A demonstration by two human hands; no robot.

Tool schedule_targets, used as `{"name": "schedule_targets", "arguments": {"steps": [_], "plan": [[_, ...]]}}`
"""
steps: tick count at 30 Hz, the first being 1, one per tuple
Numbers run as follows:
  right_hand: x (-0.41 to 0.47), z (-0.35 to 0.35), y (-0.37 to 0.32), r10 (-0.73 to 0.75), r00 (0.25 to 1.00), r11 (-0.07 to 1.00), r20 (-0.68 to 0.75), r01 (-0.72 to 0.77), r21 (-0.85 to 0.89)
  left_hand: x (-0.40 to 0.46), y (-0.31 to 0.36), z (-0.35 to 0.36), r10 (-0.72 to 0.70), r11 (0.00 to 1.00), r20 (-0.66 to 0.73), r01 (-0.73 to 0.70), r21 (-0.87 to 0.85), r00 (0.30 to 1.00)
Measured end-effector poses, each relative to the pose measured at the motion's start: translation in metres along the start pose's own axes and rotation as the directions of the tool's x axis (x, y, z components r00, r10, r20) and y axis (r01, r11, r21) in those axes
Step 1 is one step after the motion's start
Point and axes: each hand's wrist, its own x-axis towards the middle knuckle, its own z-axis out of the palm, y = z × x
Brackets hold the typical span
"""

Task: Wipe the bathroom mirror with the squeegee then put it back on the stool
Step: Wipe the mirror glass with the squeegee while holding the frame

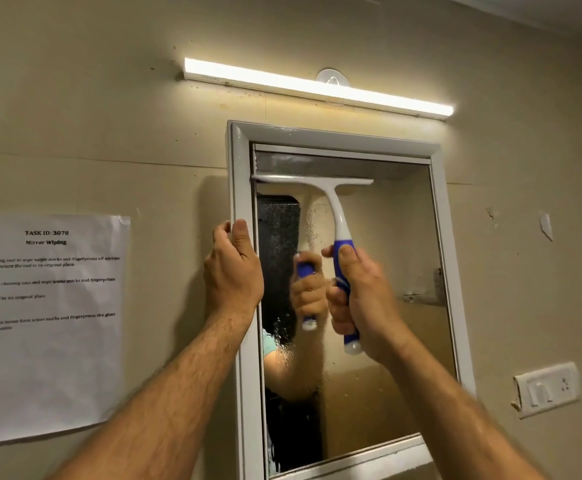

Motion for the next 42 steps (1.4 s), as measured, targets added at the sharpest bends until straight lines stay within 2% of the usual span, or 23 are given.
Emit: {"name": "schedule_targets", "arguments": {"steps": [5, 14, 19, 21, 23, 27, 29, 39, 42], "plan": [[-0.019, -0.003, 0.026, -0.002, 1.0, 0.999, 0.001, 0.002, 0.034, -0.001, 0.002, 0.0, -0.011, 1.0, -0.017, 0.011, -0.013, 1.0], [0.012, 0.009, -0.017, 0.057, 0.998, 0.998, 0.013, -0.057, 0.036, -0.002, 0.0, -0.002, -0.005, 1.0, -0.011, 0.005, -0.029, 1.0], [-0.01, -0.002, 0.011, 0.05, 0.999, 0.999, 0.015, -0.05, -0.02, -0.001, -0.003, -0.002, -0.009, 0.999, 0.009, 0.01, -0.05, 1.0], [-0.014, -0.003, 0.015, 0.053, 0.997, 0.997, 0.049, -0.055, 0.051, -0.002, -0.004, -0.001, -0.008, 0.998, 0.017, 0.009, -0.056, 1.0], [-0.009, 0.002, 0.008, 0.064, 0.995, 0.991, 0.075, -0.072, 0.113, -0.002, -0.005, -0.001, -0.004, 0.999, 0.014, 0.005, -0.054, 1.0], [0.017, 0.017, -0.017, 0.055, 0.998, 0.998, 0.02, -0.055, 0.005, 0.0, -0.005, -0.001, 0.0, 0.999, 0.005, 0.0, -0.044, 1.0], [0.023, 0.021, -0.022, 0.079, 0.996, 0.994, 0.045, -0.082, 0.067, 0.0, -0.005, -0.001, 0.002, 0.999, 0.012, -0.002, -0.038, 1.0], [-0.01, 0.004, 0.021, 0.065, 0.997, 0.991, 0.04, -0.07, 0.118, 0.0, -0.01, 0.0, 0.029, 0.999, 0.019, -0.028, -0.041, 0.999], [-0.001, 0.006, 0.013, 0.018, 0.997, 0.995, -0.07, -0.025, -0.092, -0.001, -0.01, -0.001, 0.028, 0.999, 0.025, -0.027, -0.045, 0.999]]}}
